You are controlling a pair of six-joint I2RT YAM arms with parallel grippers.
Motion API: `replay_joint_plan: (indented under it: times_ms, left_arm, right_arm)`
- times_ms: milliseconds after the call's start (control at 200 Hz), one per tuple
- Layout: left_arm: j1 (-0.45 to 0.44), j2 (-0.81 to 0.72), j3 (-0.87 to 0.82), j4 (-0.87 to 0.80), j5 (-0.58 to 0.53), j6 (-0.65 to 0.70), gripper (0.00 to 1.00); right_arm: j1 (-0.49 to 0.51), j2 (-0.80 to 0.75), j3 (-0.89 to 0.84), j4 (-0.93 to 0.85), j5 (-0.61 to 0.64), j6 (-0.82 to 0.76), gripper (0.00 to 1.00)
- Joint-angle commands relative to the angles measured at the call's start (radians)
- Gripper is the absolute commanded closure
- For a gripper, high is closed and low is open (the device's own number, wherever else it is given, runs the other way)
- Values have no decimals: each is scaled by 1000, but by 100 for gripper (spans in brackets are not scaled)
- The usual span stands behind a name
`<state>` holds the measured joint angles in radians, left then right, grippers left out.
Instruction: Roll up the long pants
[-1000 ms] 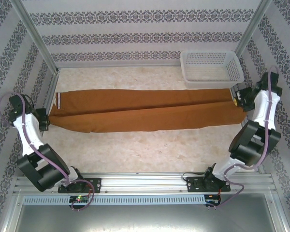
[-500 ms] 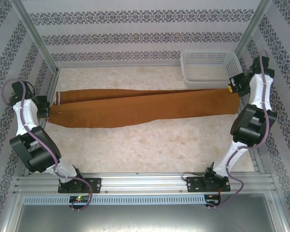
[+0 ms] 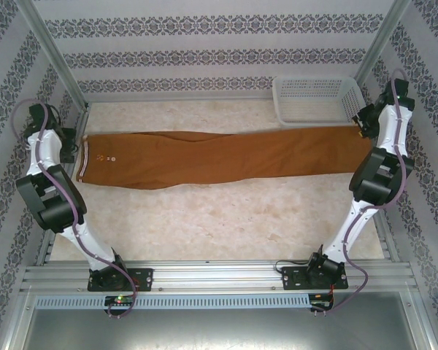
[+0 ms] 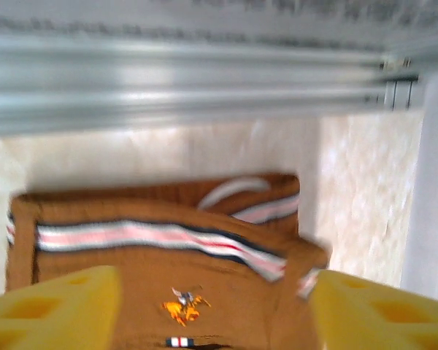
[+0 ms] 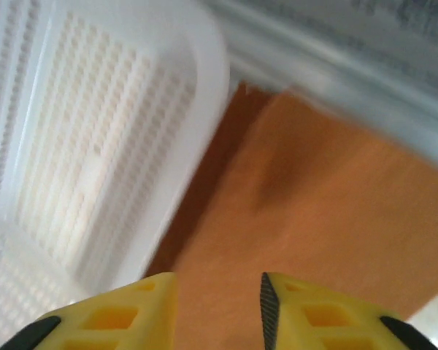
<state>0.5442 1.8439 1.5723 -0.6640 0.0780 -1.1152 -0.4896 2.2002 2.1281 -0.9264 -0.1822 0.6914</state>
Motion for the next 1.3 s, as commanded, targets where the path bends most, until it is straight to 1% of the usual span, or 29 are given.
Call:
replay_joint_plan:
  times_ms: [0,60,65,70,80,90,120,145,185,195,215,220,235,245,265,275,290,295,300,345,355,430,500,560,699,884,1074,1164,1294]
  left_arm:
    - [10,-4,39,-2,-96,7,0]
    - [10,-17,34,-11,-90,10,0]
    - [10,-18,33,-12,-90,9,0]
    - [10,-19,33,-13,-90,10,1]
    - [10,-22,30,-14,-89,11,2]
    - [10,-26,28,-14,-89,12,4]
    - [10,-38,19,-16,-86,15,10]
    - [10,-49,12,-15,-83,15,17]
    - [9,-67,-9,-13,-76,15,29]
    - [9,-73,-15,-13,-72,15,34]
    - [10,-82,-29,-10,-65,15,48]
    - [10,-85,-32,-9,-63,15,50]
    - [9,-95,-45,-5,-55,15,62]
    - [8,-101,-52,-5,-51,15,68]
    - [6,-115,-70,2,-42,16,86]
    - [6,-121,-82,6,-38,16,93]
    - [4,-131,-100,15,-29,15,100]
    - [2,-136,-105,18,-26,16,100]
    - [1,-139,-111,22,-22,17,100]
    - [-7,-170,-169,63,6,17,100]
    - [-10,-177,-185,72,12,16,100]
    - [-46,-216,-282,128,24,-1,100]
    - [-91,-216,-335,151,19,-6,100]
    - [-128,-186,-349,155,25,-1,100]
    - [-200,-90,-333,163,6,13,100]
    - [-217,33,-272,126,-27,34,100]
    - [-214,150,-184,-32,-76,63,100]
    - [-215,173,-167,-112,-108,52,100]
    - [-208,163,-168,-170,-165,68,100]
  right_arm:
    - [-3,38,87,18,74,-78,57]
    - [6,22,91,15,105,-105,56]
    - [7,19,91,17,108,-108,54]
    - [8,17,90,19,111,-110,51]
    - [9,12,88,20,116,-115,41]
    - [11,7,87,21,122,-119,33]
    - [15,-7,84,24,136,-134,23]
    - [18,-17,86,22,143,-146,20]
    - [21,-35,85,17,150,-161,20]
    - [21,-41,82,15,149,-163,20]
    - [23,-52,76,12,142,-165,21]
    - [23,-54,76,12,138,-165,21]
    - [23,-63,64,13,126,-167,24]
    - [23,-69,56,14,115,-168,26]
    - [24,-89,35,18,95,-170,30]
    - [25,-96,23,24,85,-170,35]
    - [27,-108,7,32,70,-170,44]
    - [26,-112,-1,34,68,-170,49]
    - [28,-115,-8,36,63,-170,51]
    - [41,-146,-60,43,49,-173,95]
    - [46,-151,-76,43,49,-176,100]
    - [82,-183,-167,52,53,-210,100]
    - [111,-188,-230,59,37,-228,100]
    - [133,-186,-274,64,17,-241,100]
    - [196,-164,-337,71,27,-278,100]
    - [229,-130,-386,98,30,-300,100]
    - [233,-100,-392,88,45,-320,100]
    - [237,-86,-389,78,61,-325,100]
    - [246,-69,-394,55,81,-331,100]
